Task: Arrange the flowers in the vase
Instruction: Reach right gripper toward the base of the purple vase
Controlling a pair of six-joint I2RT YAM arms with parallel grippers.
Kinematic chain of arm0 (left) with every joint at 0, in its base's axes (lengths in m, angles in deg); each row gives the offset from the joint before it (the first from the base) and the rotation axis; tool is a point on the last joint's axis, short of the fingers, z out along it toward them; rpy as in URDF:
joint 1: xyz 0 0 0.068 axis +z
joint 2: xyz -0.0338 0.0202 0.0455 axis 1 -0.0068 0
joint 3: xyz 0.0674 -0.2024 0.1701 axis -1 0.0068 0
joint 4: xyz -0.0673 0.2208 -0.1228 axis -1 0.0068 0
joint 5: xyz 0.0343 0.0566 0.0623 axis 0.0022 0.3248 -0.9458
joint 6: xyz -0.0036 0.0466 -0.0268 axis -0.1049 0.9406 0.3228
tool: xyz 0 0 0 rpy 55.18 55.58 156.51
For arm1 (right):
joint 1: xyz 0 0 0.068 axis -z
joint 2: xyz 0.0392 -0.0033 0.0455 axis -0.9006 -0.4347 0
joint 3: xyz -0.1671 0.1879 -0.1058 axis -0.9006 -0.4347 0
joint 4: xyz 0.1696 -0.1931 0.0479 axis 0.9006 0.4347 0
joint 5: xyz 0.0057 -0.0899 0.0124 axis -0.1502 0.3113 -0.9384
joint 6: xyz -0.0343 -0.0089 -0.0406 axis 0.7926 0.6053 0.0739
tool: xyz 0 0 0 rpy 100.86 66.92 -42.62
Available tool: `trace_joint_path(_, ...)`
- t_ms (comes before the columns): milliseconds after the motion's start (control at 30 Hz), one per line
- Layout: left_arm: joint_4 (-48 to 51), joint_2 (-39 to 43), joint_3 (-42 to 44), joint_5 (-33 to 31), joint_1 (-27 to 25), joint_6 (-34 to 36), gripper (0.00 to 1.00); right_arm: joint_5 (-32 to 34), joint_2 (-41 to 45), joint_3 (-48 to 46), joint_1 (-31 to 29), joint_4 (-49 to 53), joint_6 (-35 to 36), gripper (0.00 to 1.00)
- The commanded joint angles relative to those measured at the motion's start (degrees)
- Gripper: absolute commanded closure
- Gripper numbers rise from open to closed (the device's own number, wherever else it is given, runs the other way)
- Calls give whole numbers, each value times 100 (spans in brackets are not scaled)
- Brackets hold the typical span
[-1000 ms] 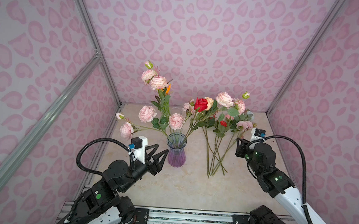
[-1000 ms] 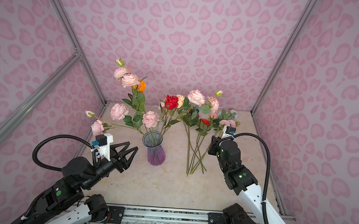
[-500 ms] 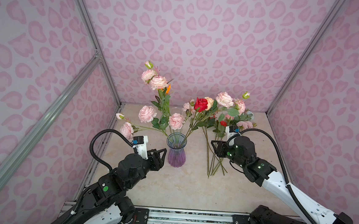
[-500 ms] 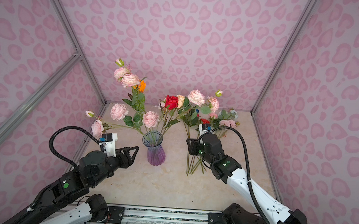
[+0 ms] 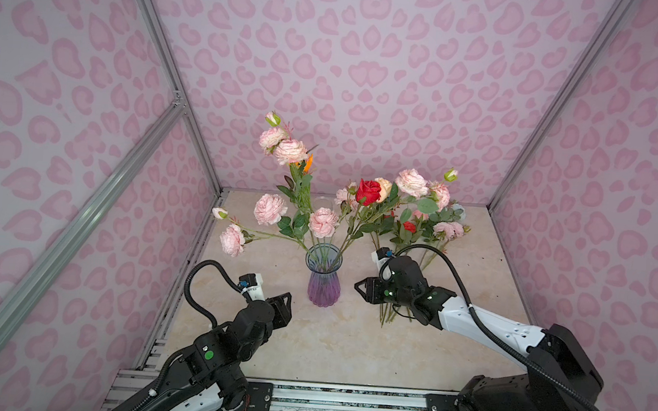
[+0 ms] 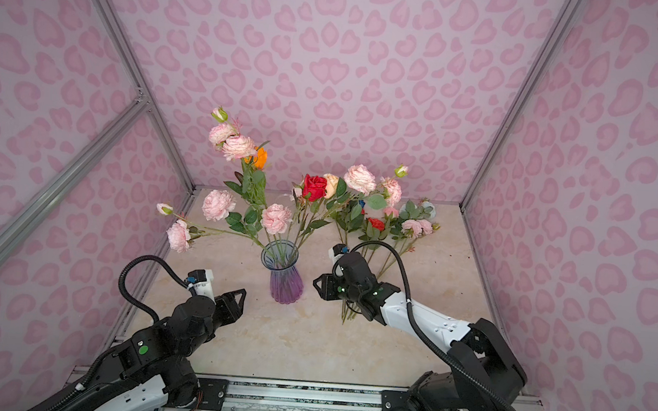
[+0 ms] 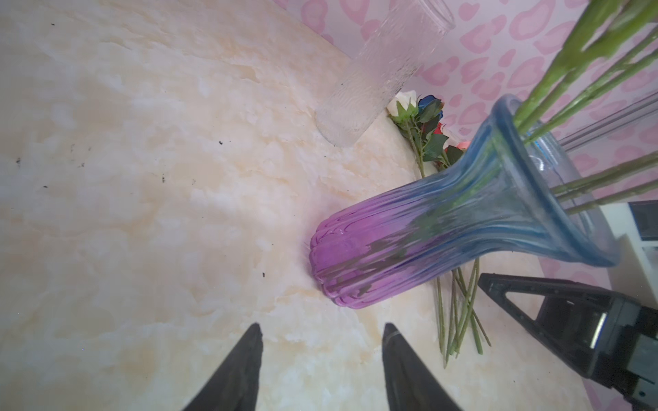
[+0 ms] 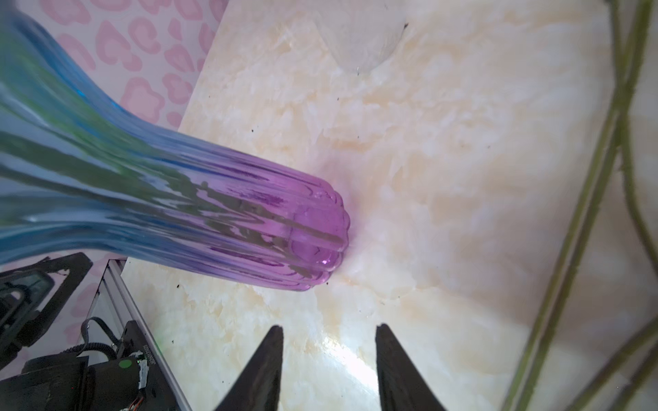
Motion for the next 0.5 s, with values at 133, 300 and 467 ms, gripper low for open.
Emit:
trace_joint_path(133, -141, -121, 60, -225, 10, 3, 44, -287, -682, -205, -87, -907, -345, 59)
trace_joint_path(300, -213, -314, -60, -260, 9, 104, 43, -450, -1119, -131, -115, -1266, -499, 60)
trace_joint_path(467, -208, -348, -96, -283, 10, 201, 43, -469, -1490, 86, -128, -1436, -553, 60)
